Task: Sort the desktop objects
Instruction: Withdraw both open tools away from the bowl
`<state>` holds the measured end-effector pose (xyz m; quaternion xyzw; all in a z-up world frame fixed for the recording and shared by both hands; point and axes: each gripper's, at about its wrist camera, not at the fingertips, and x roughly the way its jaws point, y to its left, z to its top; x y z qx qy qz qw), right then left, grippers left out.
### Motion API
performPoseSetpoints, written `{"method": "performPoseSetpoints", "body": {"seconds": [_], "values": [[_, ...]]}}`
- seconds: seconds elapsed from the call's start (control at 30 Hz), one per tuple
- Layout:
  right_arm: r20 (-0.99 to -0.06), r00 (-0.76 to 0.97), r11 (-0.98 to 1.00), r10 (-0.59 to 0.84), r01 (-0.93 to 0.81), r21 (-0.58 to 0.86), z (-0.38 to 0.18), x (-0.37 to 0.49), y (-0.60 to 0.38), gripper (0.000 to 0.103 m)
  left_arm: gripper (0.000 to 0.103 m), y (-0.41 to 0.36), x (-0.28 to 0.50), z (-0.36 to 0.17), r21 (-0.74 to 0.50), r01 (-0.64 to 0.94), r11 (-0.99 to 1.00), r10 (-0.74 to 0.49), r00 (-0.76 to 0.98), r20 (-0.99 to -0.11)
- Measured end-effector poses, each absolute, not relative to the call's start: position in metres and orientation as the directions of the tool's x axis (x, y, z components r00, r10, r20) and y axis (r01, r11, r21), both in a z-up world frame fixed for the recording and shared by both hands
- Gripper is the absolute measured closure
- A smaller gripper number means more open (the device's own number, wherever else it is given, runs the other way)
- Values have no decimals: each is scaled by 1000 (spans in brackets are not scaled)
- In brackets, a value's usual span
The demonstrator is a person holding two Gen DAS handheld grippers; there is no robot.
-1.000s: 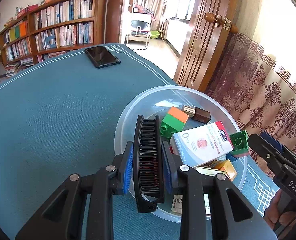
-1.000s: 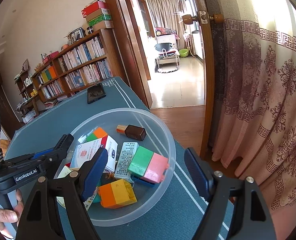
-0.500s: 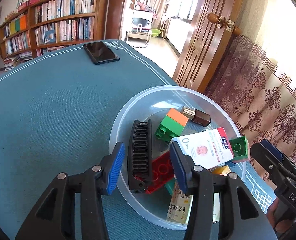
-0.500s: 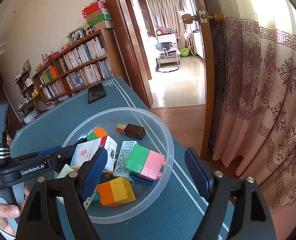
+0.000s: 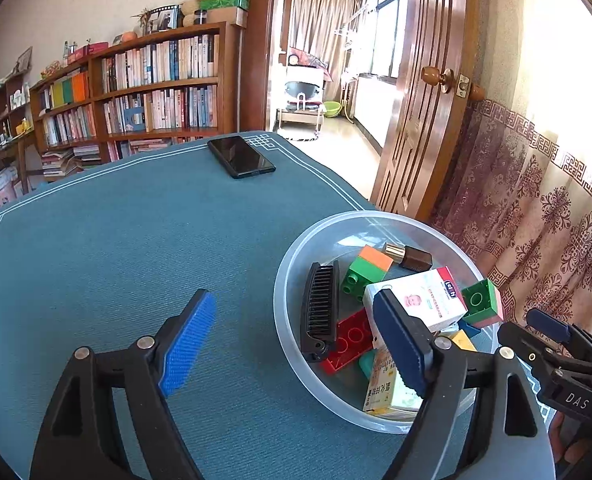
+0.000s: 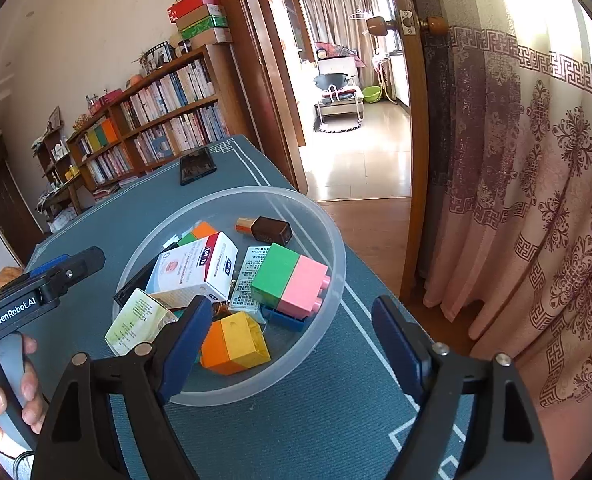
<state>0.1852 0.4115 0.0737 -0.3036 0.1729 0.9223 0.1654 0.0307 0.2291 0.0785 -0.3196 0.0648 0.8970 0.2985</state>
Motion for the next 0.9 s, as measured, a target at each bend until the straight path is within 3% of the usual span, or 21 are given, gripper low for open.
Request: {"method": "performPoseSetpoints", "body": {"seconds": [0.53,0.9], "values": [[-659,-726,-901,195,-398,172,67,197,390,14,18,225,57,85,97,-445,-890,303,-739,-602],[-656,-729,-921,196,-366,132,66,199,373,13,18,238,81,79,176,-491,-853,296,-734,-612]]}}
